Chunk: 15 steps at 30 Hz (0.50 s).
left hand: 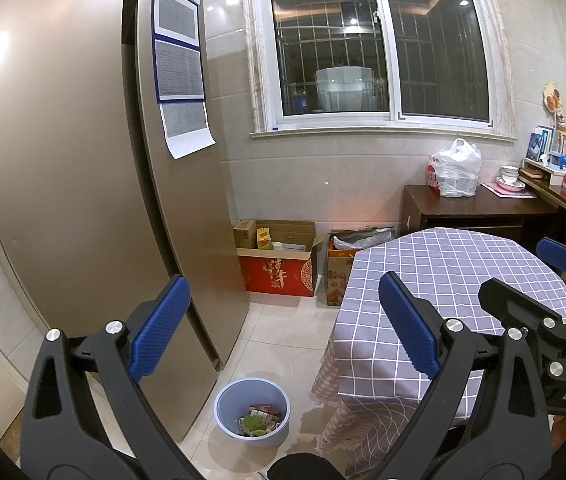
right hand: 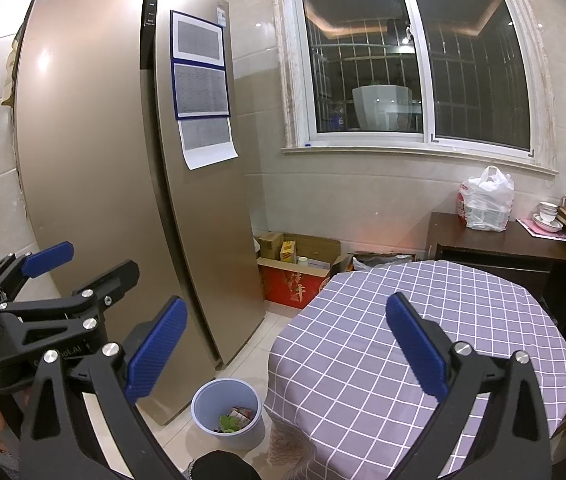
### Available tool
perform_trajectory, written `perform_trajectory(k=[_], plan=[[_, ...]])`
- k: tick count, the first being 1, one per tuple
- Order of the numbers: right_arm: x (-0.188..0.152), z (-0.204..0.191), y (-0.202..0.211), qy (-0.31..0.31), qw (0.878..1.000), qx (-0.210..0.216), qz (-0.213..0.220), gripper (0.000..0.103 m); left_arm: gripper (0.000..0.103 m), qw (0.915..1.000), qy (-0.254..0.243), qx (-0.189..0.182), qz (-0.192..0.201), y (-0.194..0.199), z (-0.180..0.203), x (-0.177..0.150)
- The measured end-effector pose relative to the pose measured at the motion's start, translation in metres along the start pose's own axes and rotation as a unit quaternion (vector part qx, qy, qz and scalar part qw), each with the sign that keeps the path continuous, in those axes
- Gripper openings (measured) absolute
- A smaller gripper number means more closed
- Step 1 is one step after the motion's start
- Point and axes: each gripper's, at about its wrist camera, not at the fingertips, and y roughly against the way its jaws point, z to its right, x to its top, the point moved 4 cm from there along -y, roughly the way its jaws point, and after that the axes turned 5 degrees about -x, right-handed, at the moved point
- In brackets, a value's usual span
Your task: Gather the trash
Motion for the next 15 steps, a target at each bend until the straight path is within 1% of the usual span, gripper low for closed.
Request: perform_trajectory(k=[15], plan=[[-0.0023,-0.002,-0.0028,0.0,1.0,0.004,-0.004,0.098,0.093,1.0,-0.001,0.001,-0.002,-0.0001,0.0015,-0.0002]])
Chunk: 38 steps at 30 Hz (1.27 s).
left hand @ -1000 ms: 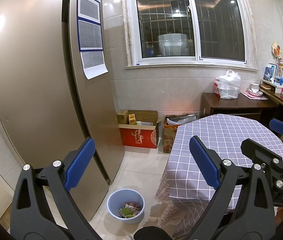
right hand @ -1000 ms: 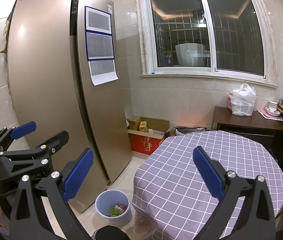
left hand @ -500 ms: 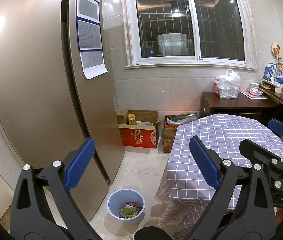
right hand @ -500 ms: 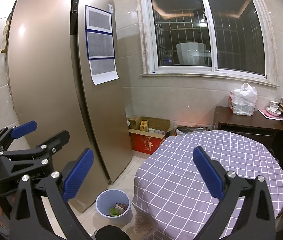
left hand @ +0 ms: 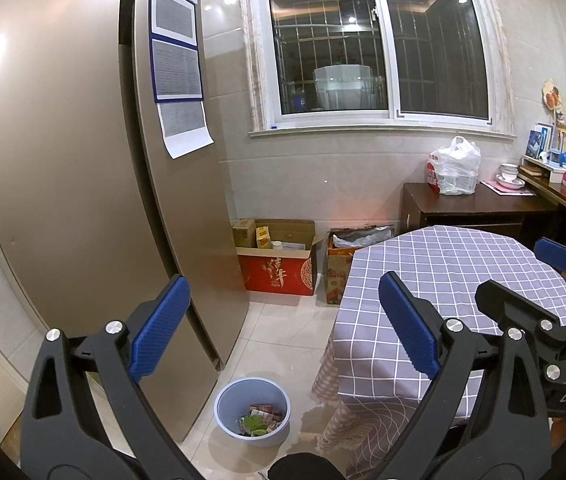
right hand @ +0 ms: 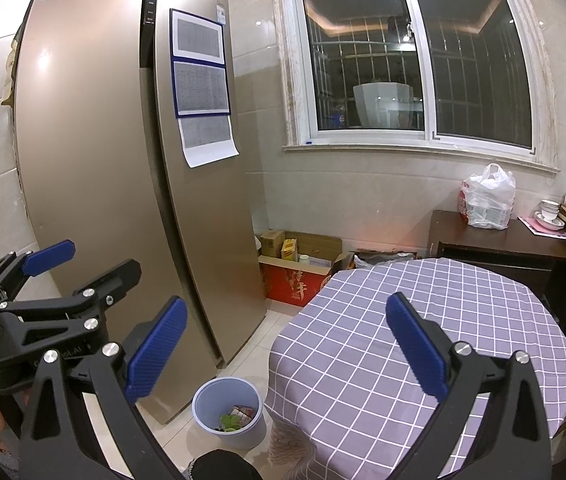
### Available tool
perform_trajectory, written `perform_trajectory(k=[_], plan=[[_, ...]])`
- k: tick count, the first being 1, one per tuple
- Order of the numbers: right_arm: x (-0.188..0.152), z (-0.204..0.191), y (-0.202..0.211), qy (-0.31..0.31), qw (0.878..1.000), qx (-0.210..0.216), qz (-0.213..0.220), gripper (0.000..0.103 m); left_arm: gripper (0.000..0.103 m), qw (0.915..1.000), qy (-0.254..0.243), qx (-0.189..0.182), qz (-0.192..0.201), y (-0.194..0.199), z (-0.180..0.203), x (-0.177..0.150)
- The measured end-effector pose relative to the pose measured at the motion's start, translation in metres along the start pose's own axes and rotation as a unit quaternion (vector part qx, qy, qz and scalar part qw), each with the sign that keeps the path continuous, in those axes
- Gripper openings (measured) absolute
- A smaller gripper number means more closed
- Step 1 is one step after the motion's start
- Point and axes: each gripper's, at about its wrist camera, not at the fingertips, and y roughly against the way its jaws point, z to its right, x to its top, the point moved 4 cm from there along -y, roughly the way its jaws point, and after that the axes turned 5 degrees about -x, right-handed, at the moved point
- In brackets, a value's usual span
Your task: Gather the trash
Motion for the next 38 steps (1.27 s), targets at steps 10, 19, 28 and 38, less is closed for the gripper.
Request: perform_trajectory(k=[10,19,28,38], plan=[[0.0,0.0,-0.002,-0.003,1.0,0.002,-0.002,0.098,0.093,1.0,-0.006,0.001,-0.006,-0.001,-0.005,-0.012],[-0.001,0.004,-0.01,-0.012,1.0,0.007,-0.007,0.098,0.093,0.9998,-0.012,0.004,-0.012,-0.005,-0.005,-0.011],[-0.004,0.011,-0.018,-0.023,1.0,0.011,-0.012,0.098,0.093,0.9995,-0.021,0.007,-0.022,-0.019,-0.003,-0.005],[-0.015,0.044,-0.039,-0.051,0.998,0.001,-0.031,0.098,0.093,0.9974,-0.041,-0.001,-0.059,-0.06,0.021,-0.007]])
